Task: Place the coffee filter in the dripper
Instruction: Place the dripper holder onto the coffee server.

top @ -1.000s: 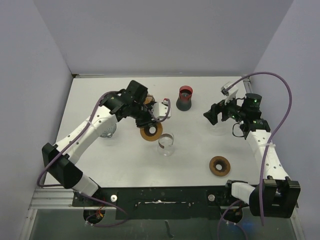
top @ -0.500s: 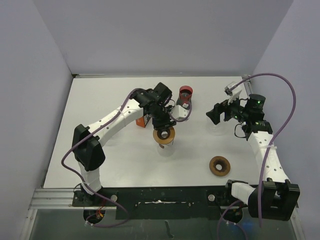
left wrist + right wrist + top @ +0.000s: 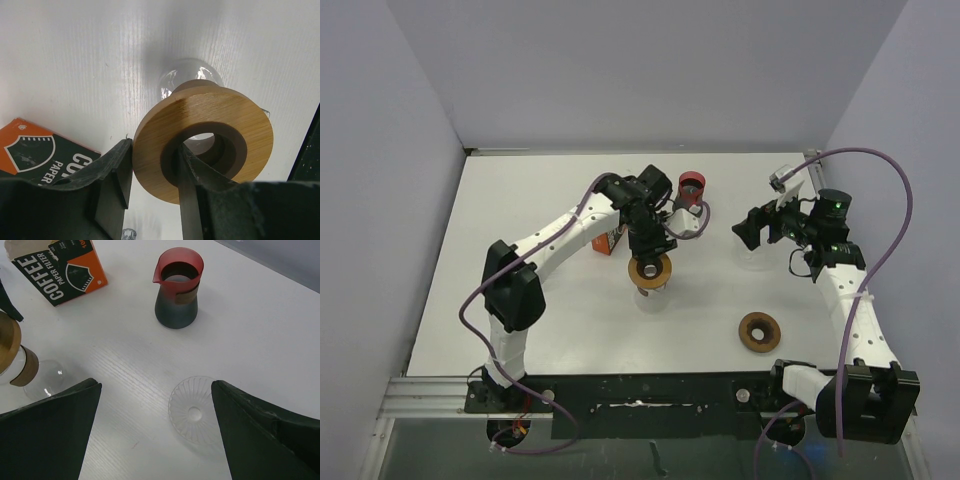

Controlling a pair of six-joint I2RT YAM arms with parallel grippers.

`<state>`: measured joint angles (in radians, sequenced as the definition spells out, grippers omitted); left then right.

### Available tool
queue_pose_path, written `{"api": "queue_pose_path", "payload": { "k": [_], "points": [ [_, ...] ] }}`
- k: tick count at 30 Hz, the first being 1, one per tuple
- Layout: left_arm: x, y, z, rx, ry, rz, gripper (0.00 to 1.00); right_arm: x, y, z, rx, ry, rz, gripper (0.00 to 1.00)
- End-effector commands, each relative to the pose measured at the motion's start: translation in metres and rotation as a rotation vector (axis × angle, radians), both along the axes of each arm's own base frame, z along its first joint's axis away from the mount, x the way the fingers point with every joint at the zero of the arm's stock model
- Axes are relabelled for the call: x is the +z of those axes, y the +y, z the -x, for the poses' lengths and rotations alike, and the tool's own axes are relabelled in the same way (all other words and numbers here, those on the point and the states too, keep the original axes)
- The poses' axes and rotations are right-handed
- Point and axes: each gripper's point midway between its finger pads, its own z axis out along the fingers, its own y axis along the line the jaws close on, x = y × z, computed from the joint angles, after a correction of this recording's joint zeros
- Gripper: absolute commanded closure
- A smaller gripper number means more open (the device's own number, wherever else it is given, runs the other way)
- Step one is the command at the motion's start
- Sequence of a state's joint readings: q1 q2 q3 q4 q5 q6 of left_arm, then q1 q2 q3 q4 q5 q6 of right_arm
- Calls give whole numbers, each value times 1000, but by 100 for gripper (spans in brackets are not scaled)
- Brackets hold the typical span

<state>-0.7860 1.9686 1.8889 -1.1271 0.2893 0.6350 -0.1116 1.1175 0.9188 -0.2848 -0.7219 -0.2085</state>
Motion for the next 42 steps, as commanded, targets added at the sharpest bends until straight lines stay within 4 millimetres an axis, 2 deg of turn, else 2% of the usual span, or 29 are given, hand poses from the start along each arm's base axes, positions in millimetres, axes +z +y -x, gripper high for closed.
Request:
{"api": "queue_pose_path", "payload": {
  "k": [1,11,18,28,33,42],
  "points": [
    [12,-8,-1,9,-10,20,80,24,2,1,16,-95,2,2],
    [7,-6,1,16,-13,-21,75,28,1,2,13,-108,8,2],
    [7,-4,2,26,-8,-29,66,27,0,2,10,-107,13,2],
    [19,-9,-1,47,-34,7,50,27,-2,2,3,-108,16,2],
    [33,-12,-6,57,-75,41,48,26,-8,-1,-27,-100,20,2],
    [75,-11,-17,125,-218,172,45,15,-32,-16,-148,-60,50,2]
  ]
}}
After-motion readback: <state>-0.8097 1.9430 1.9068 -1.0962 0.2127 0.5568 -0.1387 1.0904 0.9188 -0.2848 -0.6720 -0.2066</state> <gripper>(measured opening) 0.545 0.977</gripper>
